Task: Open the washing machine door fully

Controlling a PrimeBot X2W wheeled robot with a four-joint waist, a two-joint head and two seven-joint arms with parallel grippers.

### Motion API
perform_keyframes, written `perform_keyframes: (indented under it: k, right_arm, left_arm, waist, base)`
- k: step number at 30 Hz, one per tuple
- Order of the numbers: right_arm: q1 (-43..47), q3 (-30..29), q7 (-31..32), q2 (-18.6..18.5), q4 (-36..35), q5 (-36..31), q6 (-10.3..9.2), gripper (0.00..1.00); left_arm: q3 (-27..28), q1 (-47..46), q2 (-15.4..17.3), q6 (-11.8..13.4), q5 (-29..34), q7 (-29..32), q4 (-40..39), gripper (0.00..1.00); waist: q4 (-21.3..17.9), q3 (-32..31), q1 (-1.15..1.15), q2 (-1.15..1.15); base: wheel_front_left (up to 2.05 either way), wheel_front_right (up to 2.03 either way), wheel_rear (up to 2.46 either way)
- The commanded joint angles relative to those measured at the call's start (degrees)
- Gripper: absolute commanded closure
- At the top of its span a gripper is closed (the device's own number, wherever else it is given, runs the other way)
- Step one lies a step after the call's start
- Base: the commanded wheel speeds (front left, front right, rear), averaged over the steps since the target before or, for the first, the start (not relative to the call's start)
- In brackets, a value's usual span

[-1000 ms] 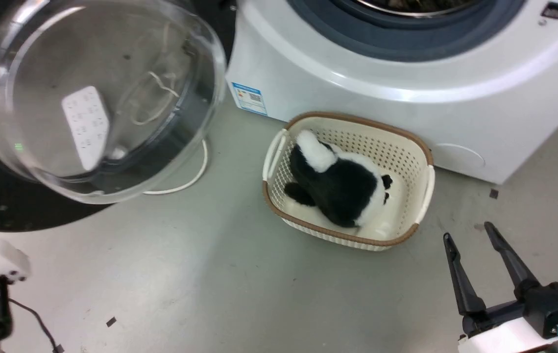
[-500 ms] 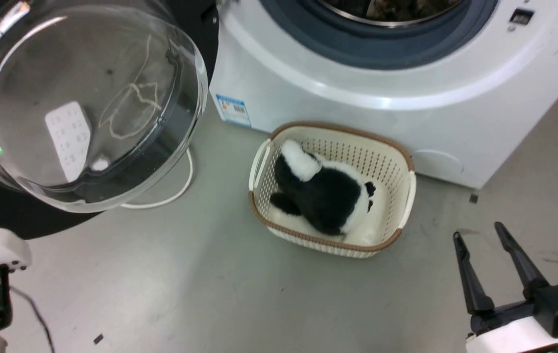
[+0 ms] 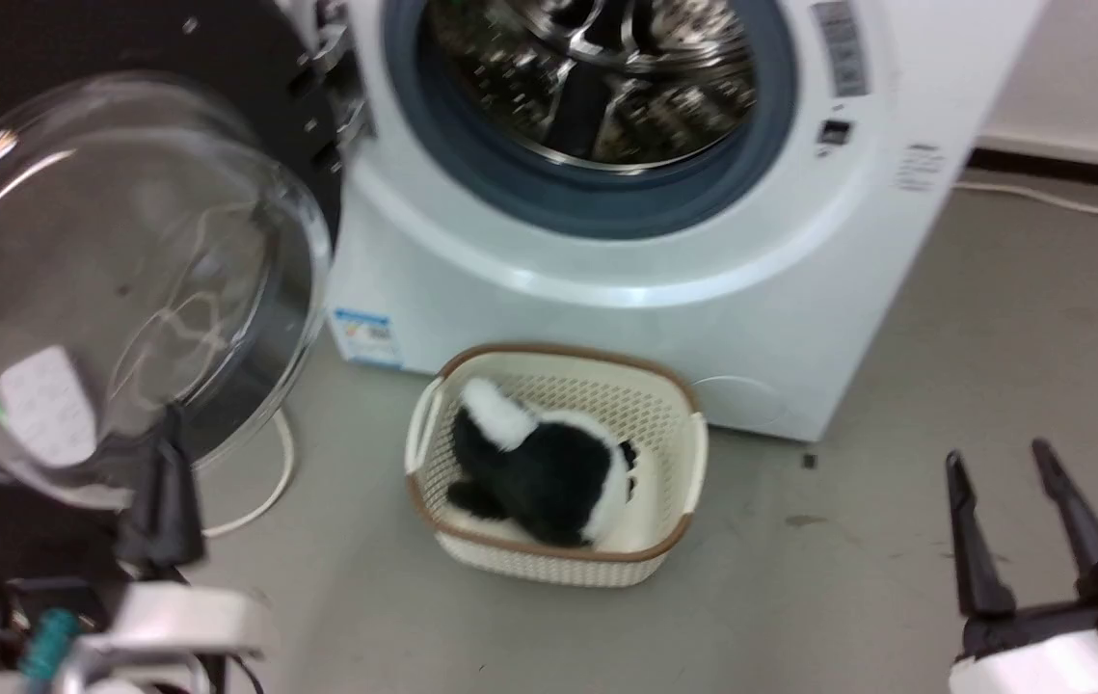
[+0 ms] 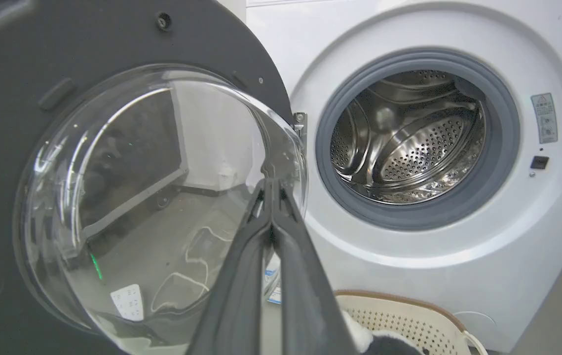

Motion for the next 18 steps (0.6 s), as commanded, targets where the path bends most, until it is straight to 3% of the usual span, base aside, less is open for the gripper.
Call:
perform_keyframes:
  k: [1,8,9,10,11,18]
  right_arm:
    - [0.97,0.26,-0.23,0.35,-0.11,0.49,0.05,0.0]
    - [3.81,1.86,-0.23,0.38,0.68,2.31,0.05,0.0]
    - [4.11,2.08,-0.23,0.38,0.69,2.45,0.05,0.0]
    - [4.37,2.25,-0.23,0.38,0.71,2.52,0.05,0.0]
    - [4.59,2.33,-0.23,0.38,0.75,2.59,0.05,0.0]
    - [5.36,2.75,-0.23,0.38,1.35,3.44,0.05,0.0]
  left_arm:
    - [-0.54,1.42,-0.24,0.46,0.75,-0.23,-0.2,1.0]
    - [-3.0,7.17,-3.78,2.39,2.86,-0.23,-0.26,1.0]
    - [-3.43,7.77,-4.1,2.41,3.23,-0.23,-0.13,0.93]
    - [-3.95,8.22,-4.43,2.65,3.93,-0.23,-0.11,0.23]
    - [-4.46,8.6,-4.93,2.86,4.39,-0.23,-0.11,0.0]
    - [-8.0,10.47,-7.18,2.52,7.15,-0.23,1.28,0.0]
  waist:
    - [-2.91,-2.58,0.01,0.0]
    - [-6.64,-4.77,0.01,0.0]
    - [-7.07,-4.8,0.01,0.0]
    - [-7.41,-4.81,0.01,0.0]
    - [-7.7,-4.83,0.01,0.0]
    - [-8.85,-4.88,0.01,0.0]
  base:
    - [0.0,0.0,0.0]
    - [0.0,0.0,0.0]
    - [0.0,0.0,0.0]
    - [0.0,0.0,0.0]
    - [0.0,0.0,0.0]
    - [0.0,0.0,0.0]
